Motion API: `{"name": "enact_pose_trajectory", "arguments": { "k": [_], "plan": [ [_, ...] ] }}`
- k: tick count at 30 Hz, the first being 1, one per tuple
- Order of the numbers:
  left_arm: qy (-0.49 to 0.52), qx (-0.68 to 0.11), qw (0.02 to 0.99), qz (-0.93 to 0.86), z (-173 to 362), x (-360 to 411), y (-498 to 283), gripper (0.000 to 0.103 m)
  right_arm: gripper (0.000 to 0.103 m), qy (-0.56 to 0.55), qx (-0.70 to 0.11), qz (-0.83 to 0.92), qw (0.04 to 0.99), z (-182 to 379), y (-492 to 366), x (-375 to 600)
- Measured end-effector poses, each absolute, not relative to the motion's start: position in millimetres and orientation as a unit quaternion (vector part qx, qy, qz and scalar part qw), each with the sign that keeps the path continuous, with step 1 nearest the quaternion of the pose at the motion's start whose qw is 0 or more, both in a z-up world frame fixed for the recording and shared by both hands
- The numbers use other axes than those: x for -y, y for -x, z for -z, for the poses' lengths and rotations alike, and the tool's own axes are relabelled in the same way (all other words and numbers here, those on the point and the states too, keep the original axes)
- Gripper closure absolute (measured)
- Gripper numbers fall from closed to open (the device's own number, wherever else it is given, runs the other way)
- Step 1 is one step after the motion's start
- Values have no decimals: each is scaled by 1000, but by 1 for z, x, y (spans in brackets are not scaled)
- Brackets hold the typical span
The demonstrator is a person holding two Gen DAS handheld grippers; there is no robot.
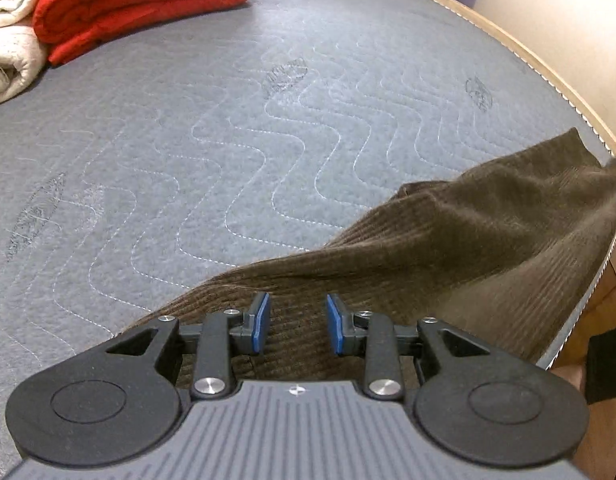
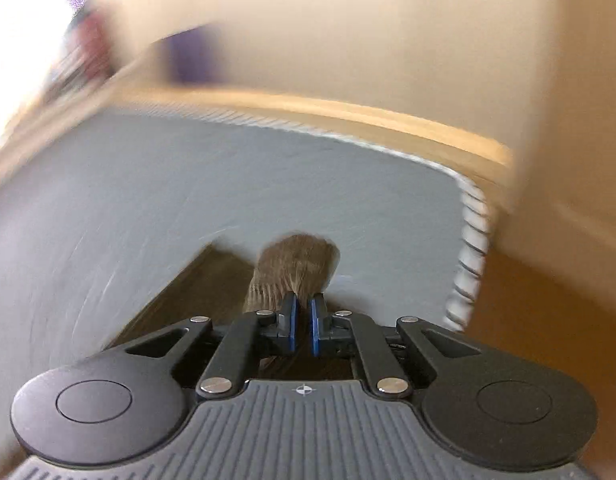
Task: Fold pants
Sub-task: 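Fold the held leg over with the right tool and open the left tool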
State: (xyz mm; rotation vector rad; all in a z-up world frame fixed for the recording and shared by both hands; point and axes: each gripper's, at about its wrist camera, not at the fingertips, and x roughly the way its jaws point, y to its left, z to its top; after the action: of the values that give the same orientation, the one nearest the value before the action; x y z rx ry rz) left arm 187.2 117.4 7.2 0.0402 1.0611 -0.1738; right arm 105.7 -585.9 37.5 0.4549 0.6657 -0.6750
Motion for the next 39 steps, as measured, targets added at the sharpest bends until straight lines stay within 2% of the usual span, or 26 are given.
{"name": "enact_pose_trajectory", "arguments": {
  "k": [4, 5, 7, 9, 10, 11, 13, 15, 19, 22, 24, 26, 28, 32, 39],
  "plan": [
    [-23, -509, 856, 86, -4, -115, -186, 66, 95, -392, -370, 378, 753, 11, -65, 635],
    [-24, -511, 855, 86, -3, -115, -185, 65, 91, -427, -367, 382, 732, 22, -56, 641],
    [-21, -515, 853, 83, -1, -118, -184, 64, 90, -463, -352, 370, 725, 28, -49, 649],
    [-16, -518, 852, 79, 0, -123, -182, 64, 80, -454, -344, 364, 737, 24, -52, 648],
    [-12, -519, 852, 75, 0, -126, -182, 64, 69, -449, -339, 362, 743, 21, -54, 649],
    [-7, -520, 851, 70, 0, -130, -181, 64, 66, -446, -335, 360, 748, 20, -56, 649],
    [1, -523, 850, 59, 1, -137, -179, 63, 66, -441, -336, 358, 752, 23, -64, 651],
    [5, -526, 849, 48, 3, -144, -177, 63, 95, -422, -348, 354, 758, 22, -72, 647],
    [10, -527, 849, 38, 3, -152, -173, 63, 95, -371, -307, 412, 773, 1, -71, 642],
    [9, -525, 850, 38, 2, -156, -171, 58, 92, -373, -350, 445, 735, 11, -76, 644],
    [11, -525, 850, 36, 2, -159, -169, 58, 85, -339, -353, 509, 708, 7, -75, 641],
    [14, -523, 851, 34, 1, -162, -170, 58, 82, -318, -312, 534, 719, -11, -76, 637],
    [17, -523, 852, 32, 1, -163, -172, 58, 81, -303, -280, 502, 760, -27, -89, 629],
    [15, -523, 851, 28, 2, -162, -174, 57, 65, -267, -280, 321, 864, -35, -147, 597],
    [11, -527, 849, 28, 6, -160, -180, 56, 64, -249, -365, 225, 868, 6, -220, 560]
  ]
}}
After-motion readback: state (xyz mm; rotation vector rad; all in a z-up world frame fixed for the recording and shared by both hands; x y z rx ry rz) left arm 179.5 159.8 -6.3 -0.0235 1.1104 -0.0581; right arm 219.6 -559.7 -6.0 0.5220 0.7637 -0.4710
